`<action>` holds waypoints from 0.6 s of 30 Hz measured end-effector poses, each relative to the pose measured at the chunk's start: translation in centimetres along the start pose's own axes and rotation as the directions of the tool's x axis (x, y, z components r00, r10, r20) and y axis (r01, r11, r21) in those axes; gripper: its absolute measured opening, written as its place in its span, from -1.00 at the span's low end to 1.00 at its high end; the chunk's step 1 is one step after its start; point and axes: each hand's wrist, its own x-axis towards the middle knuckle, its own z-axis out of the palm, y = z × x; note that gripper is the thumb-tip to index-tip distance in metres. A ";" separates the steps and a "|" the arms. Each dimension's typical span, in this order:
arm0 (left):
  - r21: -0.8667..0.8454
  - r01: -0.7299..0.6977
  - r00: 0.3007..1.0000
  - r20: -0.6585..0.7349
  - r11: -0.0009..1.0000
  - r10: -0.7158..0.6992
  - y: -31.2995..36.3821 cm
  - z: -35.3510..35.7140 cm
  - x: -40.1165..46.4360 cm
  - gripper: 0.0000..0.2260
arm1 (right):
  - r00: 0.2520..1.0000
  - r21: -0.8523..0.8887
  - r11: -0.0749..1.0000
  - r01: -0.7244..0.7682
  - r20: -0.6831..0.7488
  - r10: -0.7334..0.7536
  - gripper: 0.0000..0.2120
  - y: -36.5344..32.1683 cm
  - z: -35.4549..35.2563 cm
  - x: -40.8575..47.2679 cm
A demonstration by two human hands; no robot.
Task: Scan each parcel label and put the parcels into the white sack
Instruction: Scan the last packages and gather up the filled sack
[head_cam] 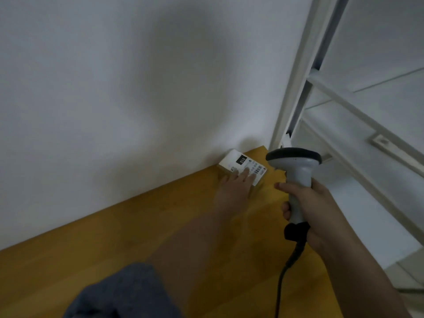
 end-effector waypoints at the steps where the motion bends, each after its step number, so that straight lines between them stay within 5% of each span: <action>1: 0.009 -0.017 1.000 0.009 1.000 0.017 -0.2 0.6 0.5 -0.50 | 1.000 0.000 1.000 -0.006 -0.001 0.006 -0.79 0.5 0.0 0.5; 11: 0.160 -0.032 0.992 -0.114 0.987 0.050 -1.6 0.7 0.3 -0.41 | 0.999 0.004 0.999 -0.051 -0.002 0.051 -0.72 1.7 1.2 1.5; 18: 0.306 -0.038 0.998 0.055 0.951 0.022 -3.4 -2.3 6.4 -0.12 | 0.999 -0.007 0.999 -0.041 -0.029 0.041 -0.72 2.9 0.4 2.3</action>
